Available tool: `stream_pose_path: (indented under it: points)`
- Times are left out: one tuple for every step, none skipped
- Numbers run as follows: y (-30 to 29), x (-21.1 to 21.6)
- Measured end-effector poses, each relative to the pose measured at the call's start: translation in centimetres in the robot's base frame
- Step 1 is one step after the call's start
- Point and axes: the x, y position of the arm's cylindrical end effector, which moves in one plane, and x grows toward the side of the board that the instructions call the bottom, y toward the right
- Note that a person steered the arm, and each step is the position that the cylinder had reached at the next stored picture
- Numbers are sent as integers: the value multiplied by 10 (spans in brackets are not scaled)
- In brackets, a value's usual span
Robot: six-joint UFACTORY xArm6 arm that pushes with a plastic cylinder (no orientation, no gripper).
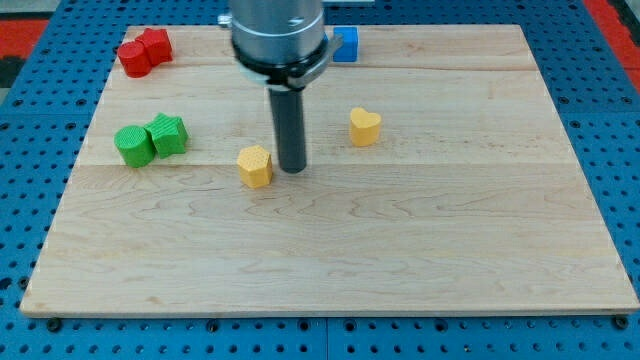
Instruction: Slide the yellow hexagon to the bottom left
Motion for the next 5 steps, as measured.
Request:
stream_pose_path:
  points:
    - [-21,-13]
    - [-89,34]
    - [-144,62]
    - [-157,75]
    - [-93,68]
